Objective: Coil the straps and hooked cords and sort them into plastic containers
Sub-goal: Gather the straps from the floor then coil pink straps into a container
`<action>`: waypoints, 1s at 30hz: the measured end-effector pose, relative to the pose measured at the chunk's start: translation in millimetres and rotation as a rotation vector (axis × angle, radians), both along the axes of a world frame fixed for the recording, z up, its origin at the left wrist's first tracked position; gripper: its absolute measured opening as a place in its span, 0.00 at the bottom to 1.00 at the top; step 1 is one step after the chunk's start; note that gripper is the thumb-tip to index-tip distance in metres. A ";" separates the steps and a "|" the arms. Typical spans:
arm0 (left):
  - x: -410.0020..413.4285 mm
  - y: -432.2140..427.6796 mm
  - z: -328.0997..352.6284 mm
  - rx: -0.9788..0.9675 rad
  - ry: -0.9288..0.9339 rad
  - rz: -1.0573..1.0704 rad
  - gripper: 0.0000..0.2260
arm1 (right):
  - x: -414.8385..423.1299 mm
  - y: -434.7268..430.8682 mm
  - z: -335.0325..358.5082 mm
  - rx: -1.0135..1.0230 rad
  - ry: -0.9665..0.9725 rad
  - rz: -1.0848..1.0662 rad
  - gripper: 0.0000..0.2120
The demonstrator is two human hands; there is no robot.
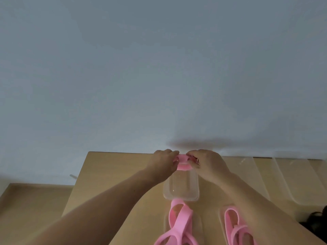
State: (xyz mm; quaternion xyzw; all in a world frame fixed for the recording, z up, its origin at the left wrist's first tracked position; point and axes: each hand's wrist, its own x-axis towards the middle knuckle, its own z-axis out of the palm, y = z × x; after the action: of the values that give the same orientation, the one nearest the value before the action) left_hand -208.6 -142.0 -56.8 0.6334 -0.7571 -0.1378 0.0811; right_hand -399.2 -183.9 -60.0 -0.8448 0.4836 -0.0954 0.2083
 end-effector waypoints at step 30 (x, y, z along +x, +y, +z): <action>-7.1 -9.0 -19.4 -0.081 -0.470 -0.084 0.08 | 32.5 3.4 -19.2 -0.449 0.436 0.077 0.09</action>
State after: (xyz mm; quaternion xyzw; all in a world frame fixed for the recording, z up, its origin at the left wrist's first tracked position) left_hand -215.7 -151.1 -76.3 0.6121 -0.7859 0.0406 -0.0776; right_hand -366.7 -180.6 -79.2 -0.8879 0.4513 -0.0083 -0.0884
